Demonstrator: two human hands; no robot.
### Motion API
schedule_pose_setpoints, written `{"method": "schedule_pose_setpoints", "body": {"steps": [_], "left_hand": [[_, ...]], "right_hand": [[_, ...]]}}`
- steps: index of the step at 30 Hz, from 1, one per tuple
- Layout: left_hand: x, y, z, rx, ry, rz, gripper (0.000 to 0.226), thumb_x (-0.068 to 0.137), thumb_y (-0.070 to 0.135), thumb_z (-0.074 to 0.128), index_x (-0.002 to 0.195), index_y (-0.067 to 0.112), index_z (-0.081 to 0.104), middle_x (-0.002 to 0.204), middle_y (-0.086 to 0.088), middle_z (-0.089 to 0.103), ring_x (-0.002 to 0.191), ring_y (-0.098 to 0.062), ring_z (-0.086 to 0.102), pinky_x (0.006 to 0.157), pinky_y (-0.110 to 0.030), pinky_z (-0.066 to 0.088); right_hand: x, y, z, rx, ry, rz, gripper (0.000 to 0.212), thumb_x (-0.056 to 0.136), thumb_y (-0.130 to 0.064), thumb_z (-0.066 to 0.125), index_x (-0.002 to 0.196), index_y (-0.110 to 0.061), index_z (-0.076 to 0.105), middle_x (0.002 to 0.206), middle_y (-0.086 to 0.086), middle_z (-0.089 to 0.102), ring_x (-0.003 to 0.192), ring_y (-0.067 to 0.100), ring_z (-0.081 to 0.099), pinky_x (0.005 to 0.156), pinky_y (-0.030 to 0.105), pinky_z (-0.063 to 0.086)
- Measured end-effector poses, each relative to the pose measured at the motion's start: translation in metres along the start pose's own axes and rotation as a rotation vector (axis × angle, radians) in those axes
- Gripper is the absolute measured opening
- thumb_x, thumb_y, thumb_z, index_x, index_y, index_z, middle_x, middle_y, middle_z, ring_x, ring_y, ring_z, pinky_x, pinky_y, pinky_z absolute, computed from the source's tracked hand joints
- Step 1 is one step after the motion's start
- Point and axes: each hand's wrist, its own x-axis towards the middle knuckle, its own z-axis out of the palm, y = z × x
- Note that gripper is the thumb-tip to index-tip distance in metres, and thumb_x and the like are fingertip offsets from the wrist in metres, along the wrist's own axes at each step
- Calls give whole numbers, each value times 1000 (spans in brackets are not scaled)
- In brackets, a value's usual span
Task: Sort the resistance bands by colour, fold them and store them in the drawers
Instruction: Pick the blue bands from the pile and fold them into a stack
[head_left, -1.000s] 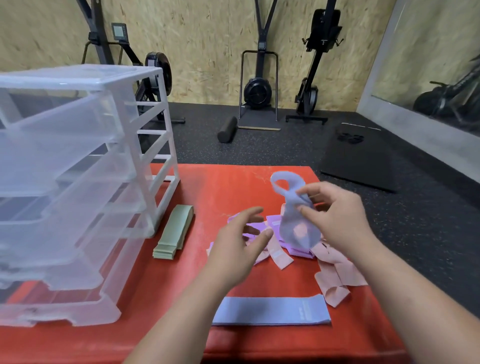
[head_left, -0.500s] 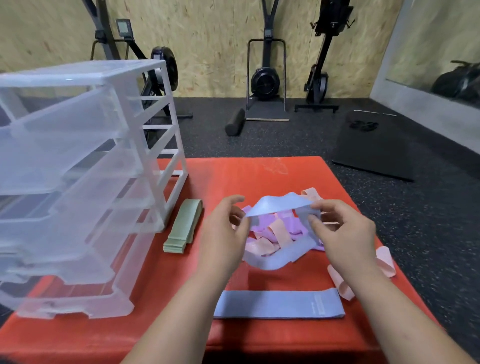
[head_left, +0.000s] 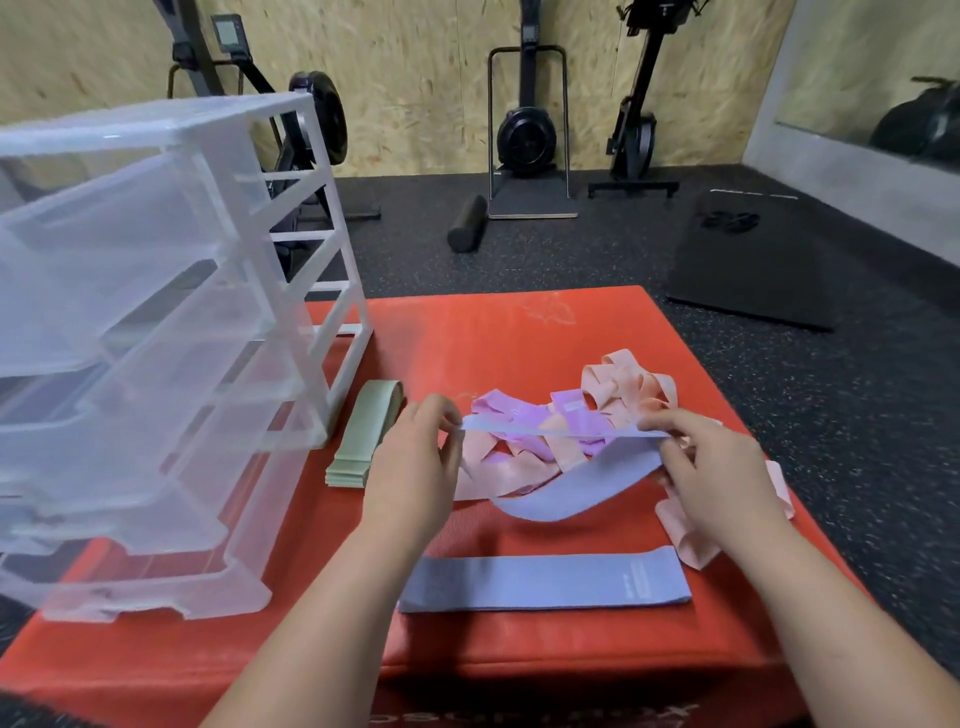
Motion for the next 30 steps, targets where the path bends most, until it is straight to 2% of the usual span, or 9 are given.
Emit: {"method": "schedule_pose_setpoints", "body": {"steps": [2, 5, 9, 13, 15, 17, 21, 25, 30], "left_hand": [[0, -1, -2, -108, -6, -91, 26, 96, 8, 62, 94, 32, 55, 89, 8, 67, 66, -14, 70, 69, -45, 57], [-1, -4, -6, -204, -18, -198, 32, 90, 0, 61, 89, 32, 61, 87, 3, 72, 69, -7, 73, 74, -40, 60], [-4, -12, -12, -210, -35, -204, 31, 88, 0, 68, 91, 31, 71, 102, 8, 72, 86, 3, 68, 76, -10, 51], [-7, -16, -15, -203, -71, -215, 28, 84, -1, 71, 95, 24, 78, 102, 6, 73, 86, 3, 69, 74, -4, 49], [-8, -17, -15, -193, -99, -207, 26, 83, 3, 74, 92, 28, 77, 100, 5, 72, 83, 3, 69, 74, -9, 54], [-10, -19, -14, -190, -132, -224, 15, 84, 14, 80, 90, 28, 76, 97, 4, 71, 80, 4, 68, 75, -18, 58], [-11, -23, -14, -187, -96, -234, 7, 90, 24, 80, 86, 29, 77, 91, 9, 74, 80, 2, 68, 77, -23, 56], [-8, -22, -19, -305, -55, -286, 28, 86, 2, 78, 102, 24, 75, 94, 9, 75, 78, 0, 69, 74, -13, 52], [-7, -2, -31, -570, -105, -258, 43, 87, -7, 77, 121, 20, 70, 109, 2, 74, 82, -10, 68, 77, -19, 57]], "right_hand": [[1, -3, -3, 170, 11, 56, 40, 91, 3, 62, 102, -31, 79, 96, -15, 75, 69, -4, 68, 67, 6, 45], [0, -7, -8, 455, -17, 119, 37, 90, 6, 67, 103, -26, 81, 110, -16, 78, 92, -2, 73, 80, 23, 56], [-3, -13, -8, 667, -61, 130, 38, 87, 10, 72, 108, -21, 80, 105, -9, 80, 96, 1, 75, 66, 12, 53], [0, -2, 5, 481, -63, 118, 34, 89, 2, 74, 98, -30, 80, 99, -14, 80, 93, 0, 75, 78, 18, 56], [-1, 4, 12, 242, -128, 132, 31, 91, -9, 73, 96, -40, 77, 98, -20, 78, 90, -4, 72, 77, 23, 52], [-4, 4, 18, 118, -182, 145, 28, 91, -16, 71, 100, -42, 75, 103, -23, 76, 89, -9, 69, 74, 21, 47], [-6, -13, 26, 190, -194, 87, 27, 93, -17, 70, 107, -39, 75, 109, -25, 74, 91, -11, 67, 78, 15, 47], [-14, -41, 37, 268, -218, -54, 27, 93, -18, 71, 113, -36, 75, 114, -23, 71, 100, -5, 67, 85, 15, 52], [-24, -64, 57, 287, -348, -203, 37, 98, -30, 70, 135, -36, 65, 129, -25, 66, 118, -4, 62, 97, 28, 55]]}}
